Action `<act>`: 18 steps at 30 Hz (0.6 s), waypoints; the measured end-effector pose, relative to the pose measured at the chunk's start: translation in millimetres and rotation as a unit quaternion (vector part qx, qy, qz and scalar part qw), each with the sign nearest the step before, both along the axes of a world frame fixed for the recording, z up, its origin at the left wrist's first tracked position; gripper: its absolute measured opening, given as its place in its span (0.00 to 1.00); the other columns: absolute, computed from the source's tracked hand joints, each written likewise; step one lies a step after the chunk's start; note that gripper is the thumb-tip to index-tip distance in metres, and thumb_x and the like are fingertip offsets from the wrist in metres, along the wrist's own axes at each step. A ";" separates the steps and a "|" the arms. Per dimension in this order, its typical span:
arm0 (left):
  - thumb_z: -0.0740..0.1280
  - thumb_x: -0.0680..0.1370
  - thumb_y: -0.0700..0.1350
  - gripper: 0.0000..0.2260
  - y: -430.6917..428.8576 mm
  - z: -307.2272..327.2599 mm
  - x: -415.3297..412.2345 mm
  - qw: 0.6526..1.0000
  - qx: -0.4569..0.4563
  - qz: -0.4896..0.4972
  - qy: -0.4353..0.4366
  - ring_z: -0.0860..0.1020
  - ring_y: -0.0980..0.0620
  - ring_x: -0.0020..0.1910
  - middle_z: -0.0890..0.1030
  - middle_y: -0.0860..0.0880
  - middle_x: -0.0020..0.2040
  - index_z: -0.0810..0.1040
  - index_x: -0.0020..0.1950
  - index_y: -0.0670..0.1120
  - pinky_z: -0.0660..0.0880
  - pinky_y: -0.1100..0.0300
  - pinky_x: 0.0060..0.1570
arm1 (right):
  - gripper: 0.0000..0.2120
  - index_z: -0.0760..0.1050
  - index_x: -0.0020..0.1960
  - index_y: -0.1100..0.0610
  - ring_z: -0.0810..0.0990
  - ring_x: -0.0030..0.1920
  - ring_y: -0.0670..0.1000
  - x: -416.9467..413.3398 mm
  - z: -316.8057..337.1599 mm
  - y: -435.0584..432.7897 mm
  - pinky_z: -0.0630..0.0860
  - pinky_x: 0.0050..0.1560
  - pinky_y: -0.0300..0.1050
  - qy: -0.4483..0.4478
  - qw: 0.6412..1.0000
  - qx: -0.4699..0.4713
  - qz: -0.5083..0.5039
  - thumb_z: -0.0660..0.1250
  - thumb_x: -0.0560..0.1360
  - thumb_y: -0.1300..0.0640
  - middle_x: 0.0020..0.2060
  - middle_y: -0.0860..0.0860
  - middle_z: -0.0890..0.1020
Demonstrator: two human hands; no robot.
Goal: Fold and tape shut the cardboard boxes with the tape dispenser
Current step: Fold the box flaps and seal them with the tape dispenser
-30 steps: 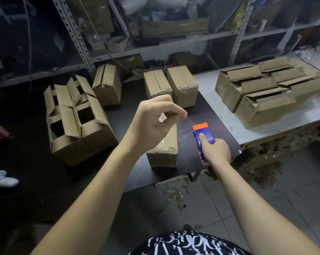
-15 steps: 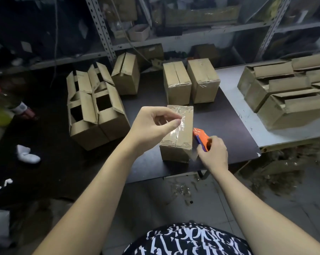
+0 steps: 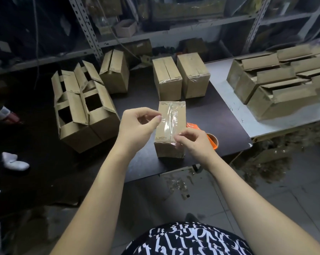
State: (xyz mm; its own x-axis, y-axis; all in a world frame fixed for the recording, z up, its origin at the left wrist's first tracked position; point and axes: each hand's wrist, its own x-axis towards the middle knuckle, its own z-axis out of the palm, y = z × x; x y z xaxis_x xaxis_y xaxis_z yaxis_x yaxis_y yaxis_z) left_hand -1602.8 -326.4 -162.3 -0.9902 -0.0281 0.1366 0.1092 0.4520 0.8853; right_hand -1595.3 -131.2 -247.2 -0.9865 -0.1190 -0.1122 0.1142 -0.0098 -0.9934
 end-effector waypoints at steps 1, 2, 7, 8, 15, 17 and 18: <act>0.74 0.79 0.43 0.06 0.4 -5.6 0.3 1.000 0.009 0.029 0.003 0.83 0.57 0.43 0.85 0.58 0.41 0.86 0.48 0.55 0.80 0.66 0.41 | 0.04 0.84 0.44 0.60 0.82 0.36 0.48 2.2 -2.2 4.3 0.79 0.44 0.42 -0.009 1.000 0.001 -0.018 0.74 0.77 0.62 0.34 0.51 0.85; 0.74 0.79 0.43 0.07 1.1 -11.5 0.8 0.998 0.025 0.056 0.002 0.83 0.57 0.43 0.85 0.58 0.40 0.85 0.47 0.56 0.80 0.67 0.42 | 0.03 0.84 0.46 0.62 0.81 0.33 0.46 5.1 -3.2 8.0 0.78 0.41 0.39 -0.024 0.999 -0.004 -0.034 0.75 0.77 0.61 0.35 0.51 0.86; 0.74 0.79 0.43 0.04 6.5 -44.0 7.7 0.978 0.118 0.158 -0.074 0.84 0.56 0.43 0.85 0.57 0.40 0.86 0.48 0.53 0.81 0.63 0.45 | 0.10 0.86 0.52 0.59 0.85 0.37 0.41 11.1 -7.7 21.4 0.76 0.39 0.36 -0.162 0.980 -0.017 -0.114 0.74 0.78 0.52 0.43 0.49 0.89; 0.75 0.78 0.44 0.03 7.7 -49.8 8.5 0.973 0.130 0.171 -0.089 0.84 0.56 0.43 0.85 0.57 0.40 0.86 0.48 0.52 0.81 0.62 0.45 | 0.10 0.86 0.52 0.58 0.85 0.38 0.41 11.7 -8.5 23.2 0.77 0.41 0.37 -0.182 0.976 -0.013 -0.115 0.74 0.78 0.52 0.44 0.49 0.89; 0.76 0.77 0.44 0.01 11.7 -76.8 6.1 0.945 0.171 0.235 -0.150 0.83 0.53 0.42 0.85 0.52 0.39 0.87 0.47 0.47 0.79 0.60 0.43 | 0.09 0.86 0.52 0.53 0.85 0.50 0.51 6.2 -15.2 29.3 0.76 0.40 0.42 -0.176 0.967 0.129 -0.128 0.71 0.80 0.48 0.49 0.50 0.87; 0.76 0.77 0.44 0.02 12.0 -80.5 3.8 0.938 0.182 0.246 -0.165 0.82 0.52 0.42 0.84 0.51 0.38 0.86 0.47 0.47 0.80 0.59 0.43 | 0.09 0.87 0.50 0.51 0.81 0.54 0.53 0.4 -21.3 26.9 0.76 0.43 0.44 -0.157 0.961 0.171 -0.154 0.72 0.79 0.46 0.51 0.50 0.84; 0.76 0.77 0.44 0.02 11.8 -81.9 2.6 0.934 0.185 0.252 -0.171 0.83 0.52 0.42 0.84 0.50 0.39 0.86 0.47 0.46 0.80 0.58 0.43 | 0.10 0.88 0.49 0.50 0.80 0.55 0.53 -2.4 -23.2 25.8 0.76 0.43 0.45 -0.153 0.957 0.184 -0.163 0.73 0.78 0.45 0.52 0.50 0.84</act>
State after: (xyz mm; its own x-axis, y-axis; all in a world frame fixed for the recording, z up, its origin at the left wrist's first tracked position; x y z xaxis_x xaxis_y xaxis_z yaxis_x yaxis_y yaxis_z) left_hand -1600.2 -314.5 -244.2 -0.8230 -0.4844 -0.2968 -0.3524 0.0254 0.9355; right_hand -1597.8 -105.4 -270.5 -0.8781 0.2939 -0.3775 0.4518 0.2499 -0.8564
